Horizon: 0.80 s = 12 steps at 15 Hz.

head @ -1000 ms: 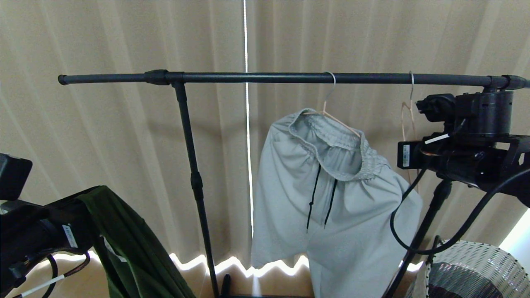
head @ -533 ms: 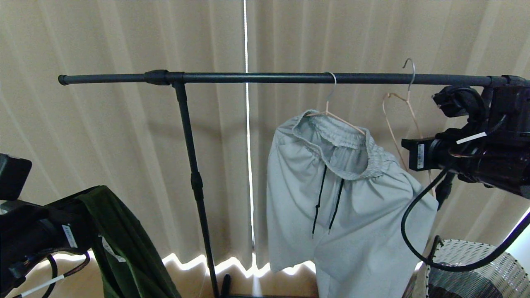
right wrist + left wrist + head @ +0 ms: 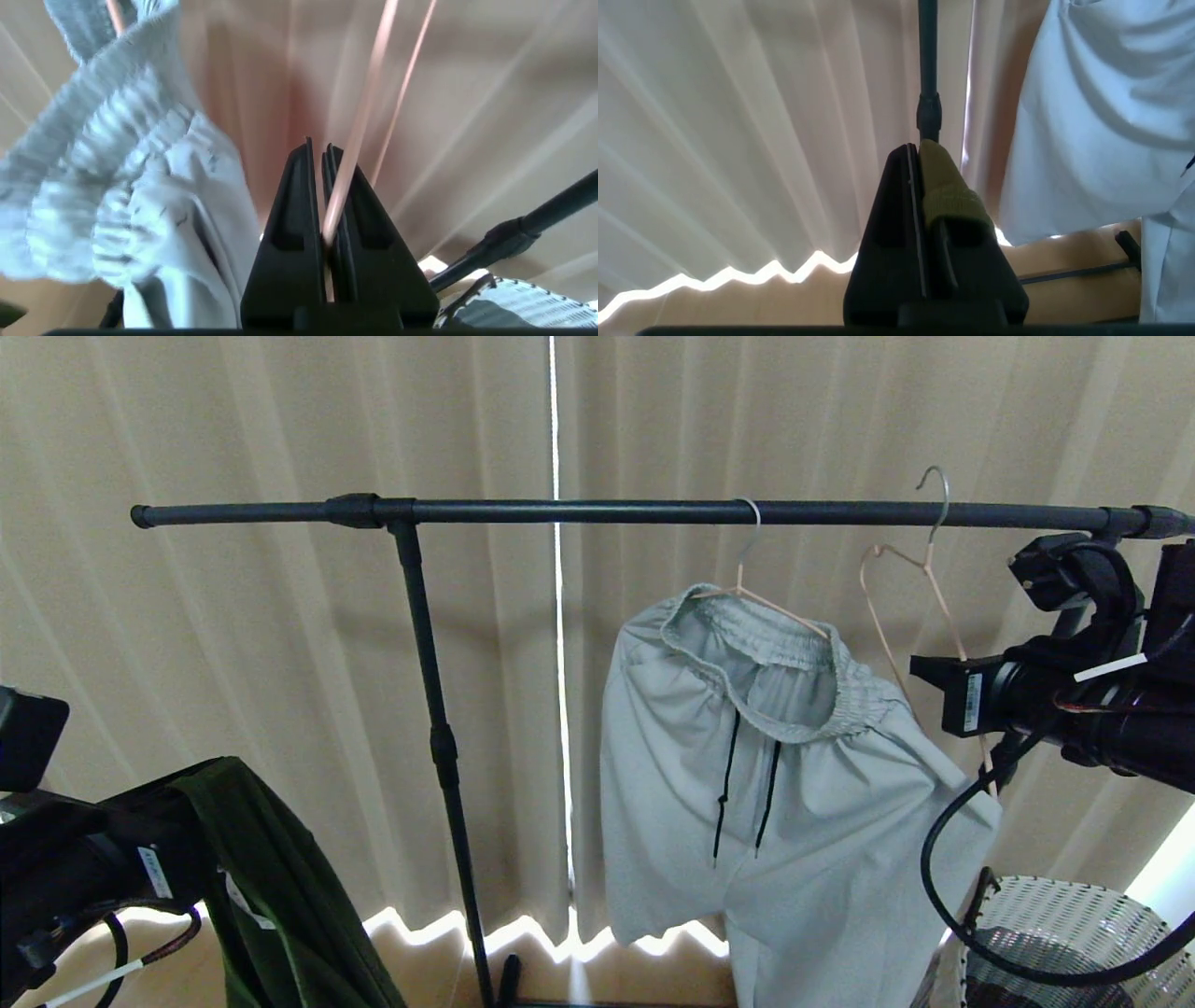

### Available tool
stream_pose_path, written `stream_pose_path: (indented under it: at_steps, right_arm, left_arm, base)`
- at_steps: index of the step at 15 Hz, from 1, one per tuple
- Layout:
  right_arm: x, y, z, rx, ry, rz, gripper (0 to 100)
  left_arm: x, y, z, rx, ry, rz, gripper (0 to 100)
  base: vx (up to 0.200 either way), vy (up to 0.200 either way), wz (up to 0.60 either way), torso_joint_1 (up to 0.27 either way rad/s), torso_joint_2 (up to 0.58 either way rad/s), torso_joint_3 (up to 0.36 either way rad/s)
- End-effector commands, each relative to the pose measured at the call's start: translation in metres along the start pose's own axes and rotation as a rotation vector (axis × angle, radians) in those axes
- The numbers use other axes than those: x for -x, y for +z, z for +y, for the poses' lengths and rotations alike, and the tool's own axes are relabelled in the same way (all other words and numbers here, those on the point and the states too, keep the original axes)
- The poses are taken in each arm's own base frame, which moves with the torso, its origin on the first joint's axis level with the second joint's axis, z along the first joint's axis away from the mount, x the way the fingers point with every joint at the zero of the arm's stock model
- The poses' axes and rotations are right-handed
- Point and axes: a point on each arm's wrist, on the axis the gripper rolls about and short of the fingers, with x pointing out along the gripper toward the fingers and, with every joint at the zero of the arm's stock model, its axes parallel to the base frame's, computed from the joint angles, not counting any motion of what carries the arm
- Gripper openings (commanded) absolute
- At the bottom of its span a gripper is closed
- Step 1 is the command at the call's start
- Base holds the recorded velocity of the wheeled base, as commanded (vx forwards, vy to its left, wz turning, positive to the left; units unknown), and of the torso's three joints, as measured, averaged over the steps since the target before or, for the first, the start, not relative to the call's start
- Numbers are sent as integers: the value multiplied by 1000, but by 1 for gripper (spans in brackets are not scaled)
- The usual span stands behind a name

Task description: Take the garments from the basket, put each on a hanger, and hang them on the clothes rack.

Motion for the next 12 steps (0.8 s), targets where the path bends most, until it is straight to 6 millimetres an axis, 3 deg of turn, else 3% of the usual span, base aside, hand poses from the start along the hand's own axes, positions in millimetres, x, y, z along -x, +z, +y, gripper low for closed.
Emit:
stream_pose_path:
  at_steps: [1, 4, 12]
  right_arm:
    - [1, -9, 0, 0, 12, -4, 0]
    - [6, -33, 0, 2, 46, -17, 0]
    - [19, -68, -2, 2, 46, 63, 0]
  left_arm:
    - [0, 0, 0, 0, 1, -2, 0]
    - [0, 0, 0, 0, 1, -1, 0]
    - [1, -1, 0, -1, 2, 1, 0]
  base:
    - [0, 0, 0, 0, 0, 0]
    - [0, 0, 0, 0, 0, 0]
    - [0, 0, 0, 0, 0, 0]
